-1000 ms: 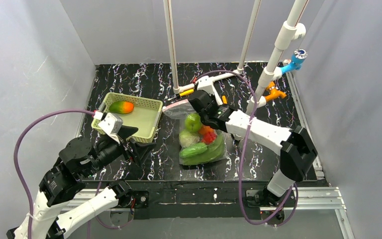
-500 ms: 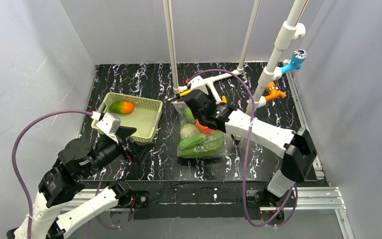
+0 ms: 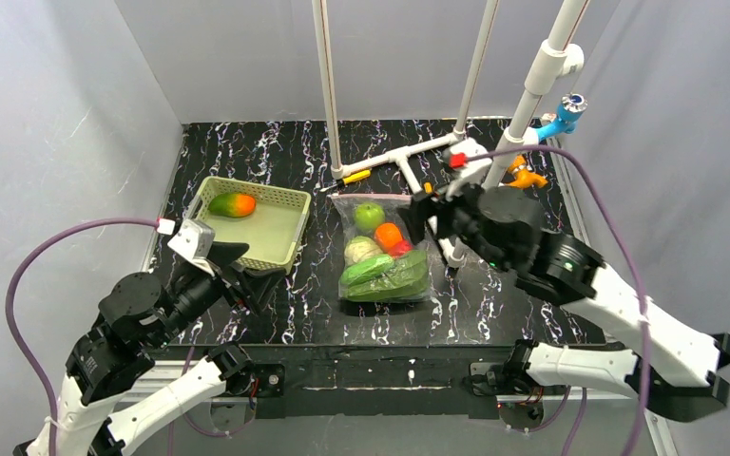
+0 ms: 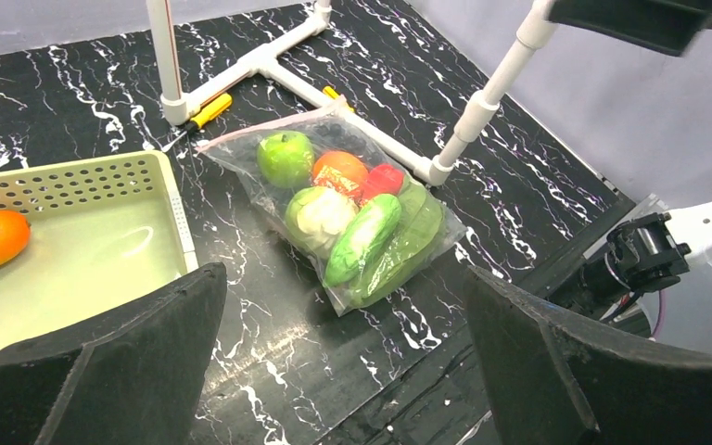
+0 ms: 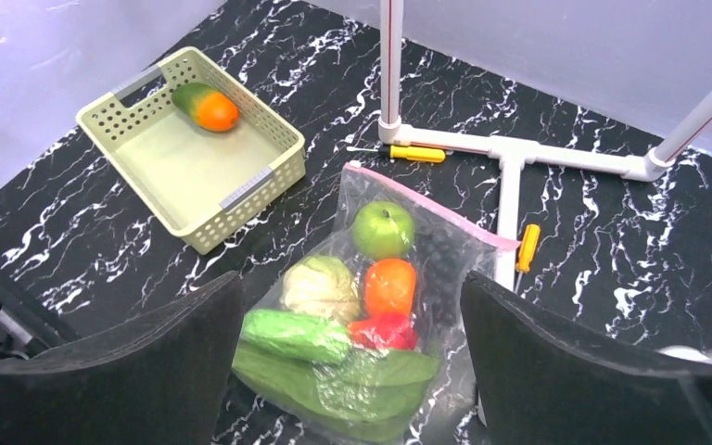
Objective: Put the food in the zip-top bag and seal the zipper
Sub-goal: Place the zipper food storage bag at the center of the board, then reset both arms
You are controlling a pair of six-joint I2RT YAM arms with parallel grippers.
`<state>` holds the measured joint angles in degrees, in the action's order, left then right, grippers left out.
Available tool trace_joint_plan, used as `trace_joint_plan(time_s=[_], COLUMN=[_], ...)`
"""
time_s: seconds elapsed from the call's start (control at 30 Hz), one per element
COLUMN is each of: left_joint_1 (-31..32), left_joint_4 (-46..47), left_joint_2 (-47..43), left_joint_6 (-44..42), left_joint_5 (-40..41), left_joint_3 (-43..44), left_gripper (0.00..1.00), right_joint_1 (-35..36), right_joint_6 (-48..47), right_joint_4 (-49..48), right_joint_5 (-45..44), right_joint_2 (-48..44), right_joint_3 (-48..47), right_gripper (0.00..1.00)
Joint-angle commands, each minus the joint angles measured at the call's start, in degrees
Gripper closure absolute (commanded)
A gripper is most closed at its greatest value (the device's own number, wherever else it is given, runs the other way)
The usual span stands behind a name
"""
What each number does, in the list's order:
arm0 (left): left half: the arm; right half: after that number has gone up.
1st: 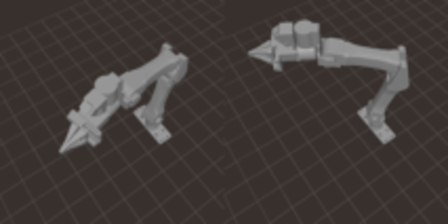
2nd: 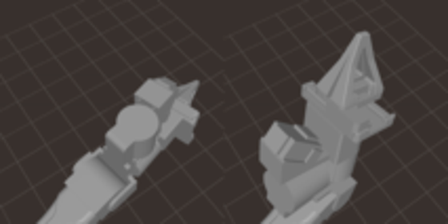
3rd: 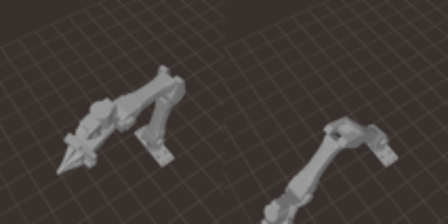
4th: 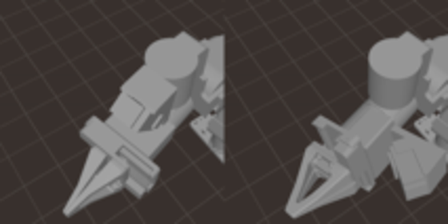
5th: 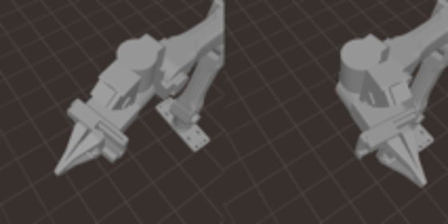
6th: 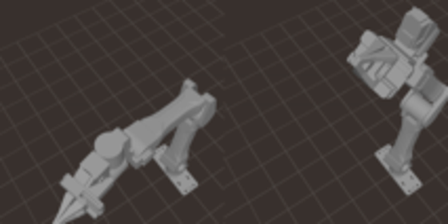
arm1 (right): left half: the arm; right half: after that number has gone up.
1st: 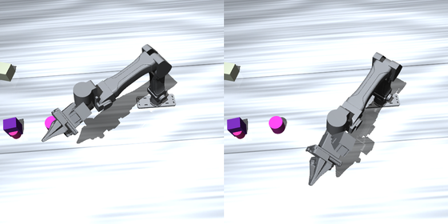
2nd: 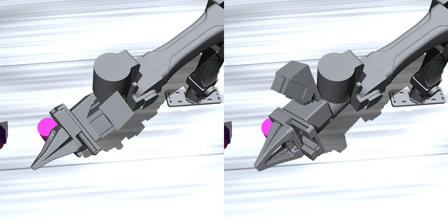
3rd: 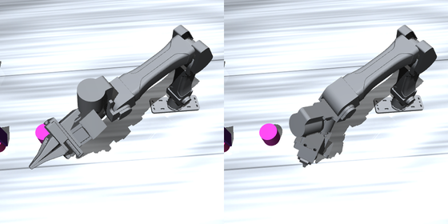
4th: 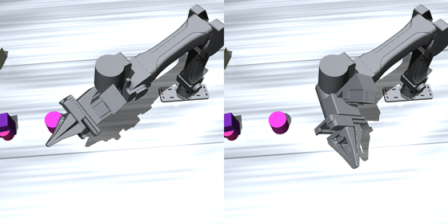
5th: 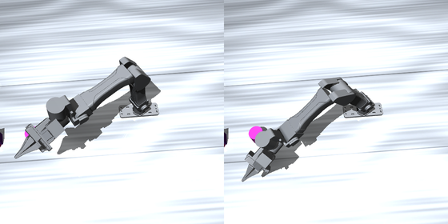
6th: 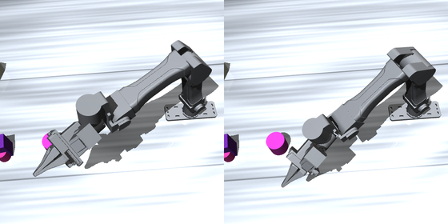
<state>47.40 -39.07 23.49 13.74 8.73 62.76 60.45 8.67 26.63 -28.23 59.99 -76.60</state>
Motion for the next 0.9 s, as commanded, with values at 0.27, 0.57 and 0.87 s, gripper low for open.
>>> trace_joint_plan(time_s=[0.27, 0.57, 0.87], left_joint_1=[-0.2, -0.1, -0.1], left_joint_4=[3.5, 3.7, 2.7], left_joint_2=[-5.7, -8.7, -9.6], left_joint_6=[-0.8, -1.3, -1.8], left_joint_5=[4.9, 8.5, 9.9], left_joint_3=[1.0, 1.4, 2.4], left_gripper=[0.02, 0.02, 0.02], right_joint_1=[-0.1, -0.1, -0.1], right_joint_6=[-0.7, 0.3, 0.6], right_joint_4=[4.7, 9.0, 9.9], right_joint_5=[-8.0, -15.8, -18.7], right_joint_2=[-19.7, -25.5, -25.8], right_joint_3=[6.1, 5.7, 4.3], right_gripper=[0.02, 0.02, 0.02])
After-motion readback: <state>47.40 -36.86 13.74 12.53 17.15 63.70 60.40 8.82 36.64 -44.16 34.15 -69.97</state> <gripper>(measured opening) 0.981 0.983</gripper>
